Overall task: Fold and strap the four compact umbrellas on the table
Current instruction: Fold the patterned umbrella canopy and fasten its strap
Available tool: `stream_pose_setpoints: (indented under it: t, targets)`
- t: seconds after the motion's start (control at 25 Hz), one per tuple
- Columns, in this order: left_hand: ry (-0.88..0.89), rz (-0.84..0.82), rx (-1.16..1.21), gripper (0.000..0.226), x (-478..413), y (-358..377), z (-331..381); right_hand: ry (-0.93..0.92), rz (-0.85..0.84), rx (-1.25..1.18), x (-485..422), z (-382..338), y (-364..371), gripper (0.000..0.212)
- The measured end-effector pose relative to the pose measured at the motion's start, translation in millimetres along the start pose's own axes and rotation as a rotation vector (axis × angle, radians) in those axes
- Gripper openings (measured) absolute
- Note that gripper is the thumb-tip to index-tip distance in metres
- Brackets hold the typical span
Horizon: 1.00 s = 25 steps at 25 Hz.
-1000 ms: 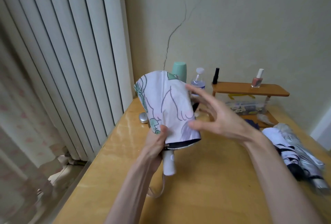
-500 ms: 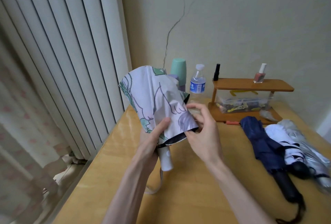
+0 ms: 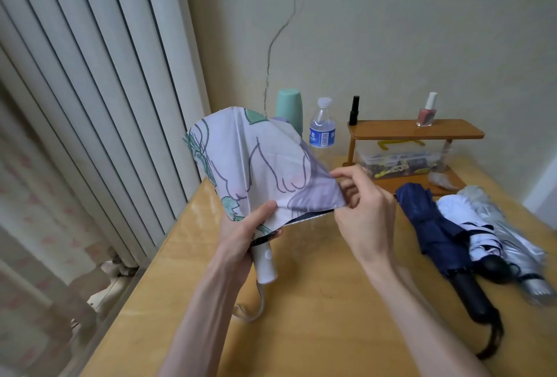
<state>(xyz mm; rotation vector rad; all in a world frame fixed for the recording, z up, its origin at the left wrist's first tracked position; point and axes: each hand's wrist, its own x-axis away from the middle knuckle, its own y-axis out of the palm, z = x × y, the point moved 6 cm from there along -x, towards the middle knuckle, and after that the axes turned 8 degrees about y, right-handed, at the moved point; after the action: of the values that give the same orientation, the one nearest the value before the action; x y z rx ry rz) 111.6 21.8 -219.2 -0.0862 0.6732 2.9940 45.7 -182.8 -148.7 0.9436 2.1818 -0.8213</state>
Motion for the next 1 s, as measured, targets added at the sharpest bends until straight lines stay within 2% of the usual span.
stream_pose_setpoints:
  t: [0.08, 0.16, 0.2, 0.32, 0.4, 0.52, 0.56, 0.6, 0.72, 0.88, 0.92, 0.96, 1.0]
  targets:
    - [0.017, -0.006, -0.011, 0.042, -1, -1, 1, -0.150, 0.086, 0.201, 3, -7, -5, 0.031]
    - [0.035, -0.018, -0.020, 0.038, -1, 1, 2, -0.119, 0.088, 0.273, 8, -6, -4, 0.038]
    - [0.038, -0.012, -0.022, 0.033, -1, 2, 1, 0.003, 0.006, 0.180, 7, -1, 1, 0.039]
    - [0.019, 0.004, -0.017, 0.021, 0, 2, -2, 0.375, -0.349, -0.317, 0, 24, 22, 0.027]
    - [0.001, 0.009, -0.013, 0.016, 0, -1, -4, 0.313, -0.342, -0.232, -4, 29, 15, 0.034]
    - [-0.002, 0.016, -0.004, 0.029, -1, -5, -2, 0.045, -0.060, 0.232, -6, 17, -10, 0.026]
    - [0.012, 0.007, -0.010, 0.032, -2, -5, 0, -0.011, -0.008, 0.286, -2, 13, -12, 0.026]
    - [0.033, -0.004, -0.029, 0.031, -2, -6, 2, -0.025, -0.031, 0.242, -1, 11, -10, 0.027]
    - [0.085, -0.023, -0.076, 0.029, -3, -11, 8, 0.108, -0.282, -0.073, -6, 21, 2, 0.038]
    - [0.126, -0.008, -0.104, 0.031, -5, -15, 8, -0.018, -0.124, 0.168, -1, 15, -5, 0.047]
    - [0.118, -0.009, -0.103, 0.032, -5, -15, 6, -0.017, -0.174, 0.138, -1, 15, -3, 0.052]
    - [0.111, -0.014, -0.110, 0.035, -4, -14, 4, 0.023, -0.294, 0.047, -4, 17, 2, 0.061]
    - [0.109, -0.025, -0.125, 0.038, -5, -15, 3, 0.103, -0.494, -0.093, -7, 20, 7, 0.073]
